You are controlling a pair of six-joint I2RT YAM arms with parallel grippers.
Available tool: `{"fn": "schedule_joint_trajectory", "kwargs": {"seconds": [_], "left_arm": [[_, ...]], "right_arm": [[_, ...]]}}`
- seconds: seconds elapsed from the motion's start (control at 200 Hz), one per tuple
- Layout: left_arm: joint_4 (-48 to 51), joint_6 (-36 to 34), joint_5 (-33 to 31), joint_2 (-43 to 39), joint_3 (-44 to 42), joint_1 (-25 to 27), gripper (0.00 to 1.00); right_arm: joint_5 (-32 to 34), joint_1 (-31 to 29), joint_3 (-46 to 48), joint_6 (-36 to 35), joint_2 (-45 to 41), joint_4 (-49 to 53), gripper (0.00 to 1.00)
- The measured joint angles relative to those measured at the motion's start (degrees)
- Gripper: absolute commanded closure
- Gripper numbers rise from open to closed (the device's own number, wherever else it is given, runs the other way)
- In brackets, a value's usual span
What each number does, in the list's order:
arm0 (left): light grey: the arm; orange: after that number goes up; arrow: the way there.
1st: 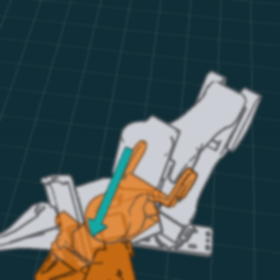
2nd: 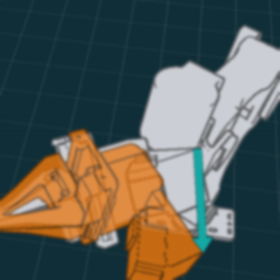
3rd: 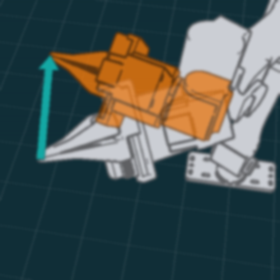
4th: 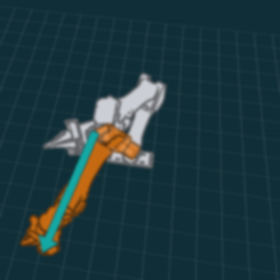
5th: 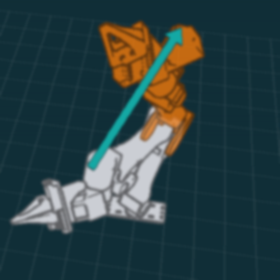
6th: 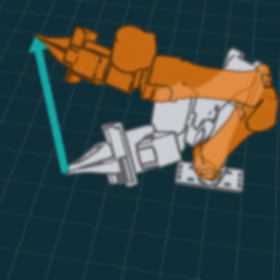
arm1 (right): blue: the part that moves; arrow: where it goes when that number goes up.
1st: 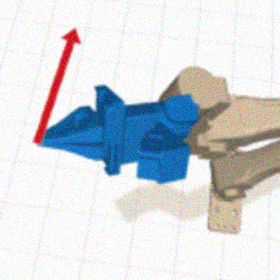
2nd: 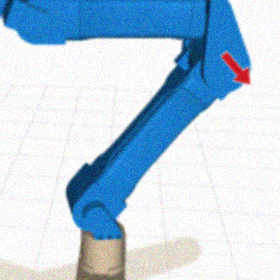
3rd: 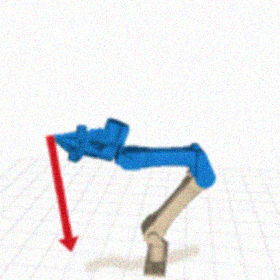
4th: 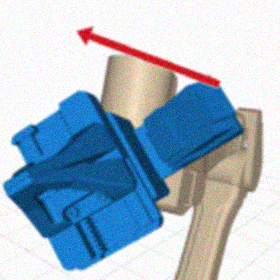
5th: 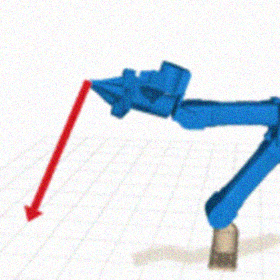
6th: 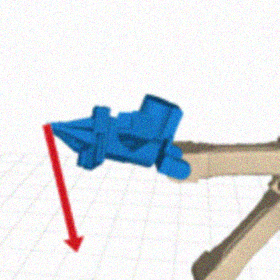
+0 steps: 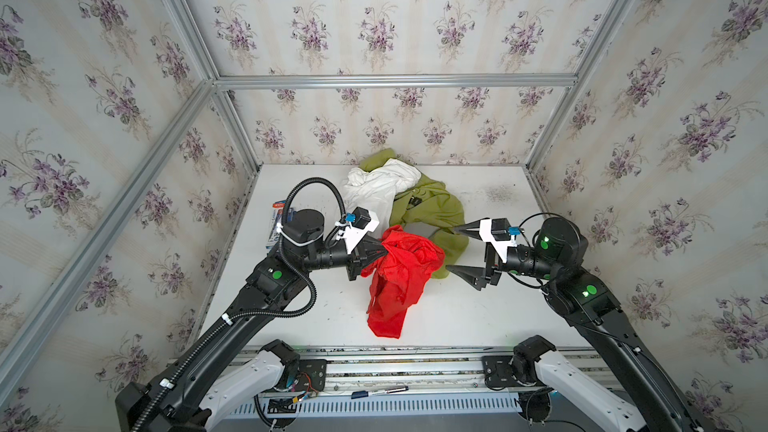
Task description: Pick out a specific cloth from the pile
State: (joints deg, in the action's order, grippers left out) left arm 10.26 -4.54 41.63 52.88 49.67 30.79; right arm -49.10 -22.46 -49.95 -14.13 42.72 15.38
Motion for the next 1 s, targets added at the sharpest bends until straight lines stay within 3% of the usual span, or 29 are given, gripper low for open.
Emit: {"fn": "schedule_joint_trajectory", "kwargs": {"seconds": [0.55, 0.999], "left_arm": [[-2.97, 8.26, -6.56, -5.31, -15.19, 1.22, 1.0], [-6.86, 12.2, -20.15, -4.04, -20.17, 7.69, 1.0]], "right_arm": [[4.55, -8.66, 4.72, -5.57, 4.96, 2.64, 0.09], [10.29, -17.2, 9.42, -7.76, 10.91, -1.03, 0.08]]}}
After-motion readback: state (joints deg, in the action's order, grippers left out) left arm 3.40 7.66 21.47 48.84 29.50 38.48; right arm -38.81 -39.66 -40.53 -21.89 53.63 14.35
